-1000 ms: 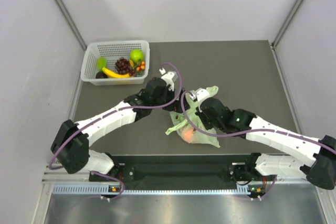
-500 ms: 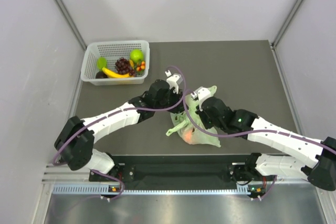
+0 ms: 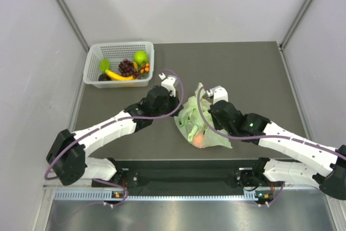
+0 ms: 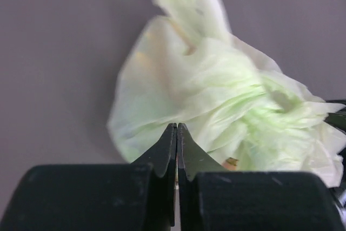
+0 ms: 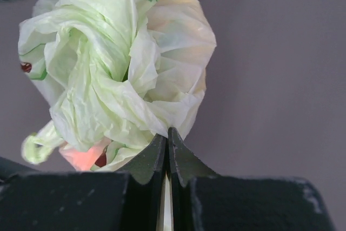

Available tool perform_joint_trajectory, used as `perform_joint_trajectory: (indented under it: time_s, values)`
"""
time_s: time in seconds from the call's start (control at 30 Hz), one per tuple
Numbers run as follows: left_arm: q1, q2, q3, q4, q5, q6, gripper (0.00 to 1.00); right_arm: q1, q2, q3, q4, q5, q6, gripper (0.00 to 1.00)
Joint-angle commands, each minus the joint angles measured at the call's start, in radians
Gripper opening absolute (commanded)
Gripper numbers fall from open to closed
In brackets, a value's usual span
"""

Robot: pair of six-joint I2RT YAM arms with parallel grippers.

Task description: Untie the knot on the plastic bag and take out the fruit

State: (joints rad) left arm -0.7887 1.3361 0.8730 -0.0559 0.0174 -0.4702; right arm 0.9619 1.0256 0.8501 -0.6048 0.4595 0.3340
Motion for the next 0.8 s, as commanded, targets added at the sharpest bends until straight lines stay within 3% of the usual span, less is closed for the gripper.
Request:
perform_joint_trajectory:
  time_s: [0.0, 0.23, 0.33, 0.4, 0.47, 0.5, 0.63, 0.77]
  values:
    - [0.025, -0.100, -0.012, -0.053, -0.210, 0.021, 0.00, -0.028, -0.036, 0.009, -0.044, 0.119, 0.086, 0.00]
    - [0.086, -0.279, -0.065, -0.110, -0.358, 0.005, 0.00, -0.147, -0.081, -0.002, -0.107, 0.145, 0.151, 0.02]
    - [0.091, -0.299, -0.091, -0.035, -0.266, 0.021, 0.00, -0.149, -0.119, -0.020, -0.021, 0.023, 0.063, 0.04]
    - [0.091, -0.266, -0.062, -0.006, -0.129, 0.025, 0.03, -0.149, -0.121, -0.022, 0.009, -0.019, 0.030, 0.04]
    - [0.089, -0.194, -0.034, 0.005, -0.032, 0.033, 0.19, -0.147, -0.113, -0.020, 0.016, -0.050, 0.011, 0.04]
    - [0.089, -0.148, -0.013, 0.028, 0.060, 0.031, 0.39, -0.149, -0.102, -0.022, 0.020, -0.062, -0.003, 0.04]
    - [0.071, -0.056, 0.030, 0.088, 0.185, 0.033, 0.70, -0.149, -0.078, -0.020, 0.033, -0.110, -0.024, 0.04]
    - [0.019, 0.014, 0.098, 0.088, 0.199, 0.062, 0.82, -0.146, -0.062, -0.019, 0.048, -0.143, -0.042, 0.03]
